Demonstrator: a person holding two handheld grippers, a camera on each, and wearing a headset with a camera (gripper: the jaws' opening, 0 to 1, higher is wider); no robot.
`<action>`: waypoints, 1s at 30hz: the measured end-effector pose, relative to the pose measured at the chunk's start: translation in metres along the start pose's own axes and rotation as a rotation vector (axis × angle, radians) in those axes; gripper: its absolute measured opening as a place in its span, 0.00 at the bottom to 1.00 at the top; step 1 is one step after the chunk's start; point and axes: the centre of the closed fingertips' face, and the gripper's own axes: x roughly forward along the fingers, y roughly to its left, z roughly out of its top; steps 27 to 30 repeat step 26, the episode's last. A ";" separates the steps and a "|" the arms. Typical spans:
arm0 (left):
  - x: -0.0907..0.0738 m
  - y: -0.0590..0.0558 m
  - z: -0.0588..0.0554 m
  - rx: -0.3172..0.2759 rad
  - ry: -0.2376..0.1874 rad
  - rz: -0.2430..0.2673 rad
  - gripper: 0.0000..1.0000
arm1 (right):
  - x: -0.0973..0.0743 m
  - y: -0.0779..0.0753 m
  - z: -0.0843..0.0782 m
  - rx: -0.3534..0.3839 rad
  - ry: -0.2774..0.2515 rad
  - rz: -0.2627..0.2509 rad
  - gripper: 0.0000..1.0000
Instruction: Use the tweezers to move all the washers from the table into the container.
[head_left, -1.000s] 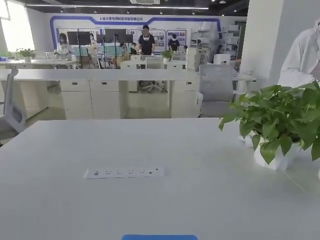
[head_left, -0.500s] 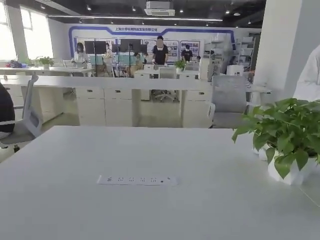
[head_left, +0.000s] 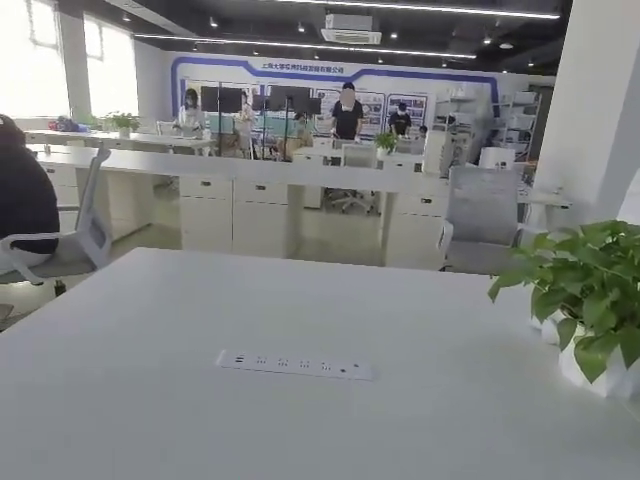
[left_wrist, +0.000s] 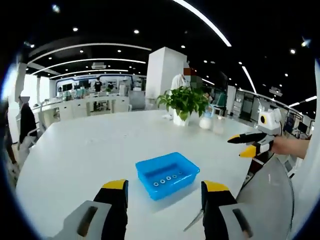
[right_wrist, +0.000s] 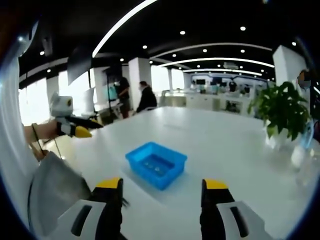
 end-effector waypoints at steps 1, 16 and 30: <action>-0.002 0.003 0.003 -0.025 -0.027 0.015 0.64 | 0.000 -0.001 0.002 -0.001 -0.008 -0.003 0.62; -0.027 0.020 0.011 -0.085 -0.183 0.188 0.99 | -0.011 -0.023 0.018 0.057 -0.135 -0.092 0.89; -0.027 0.013 0.022 -0.091 -0.212 0.185 0.99 | -0.015 -0.028 0.032 0.069 -0.198 -0.140 0.99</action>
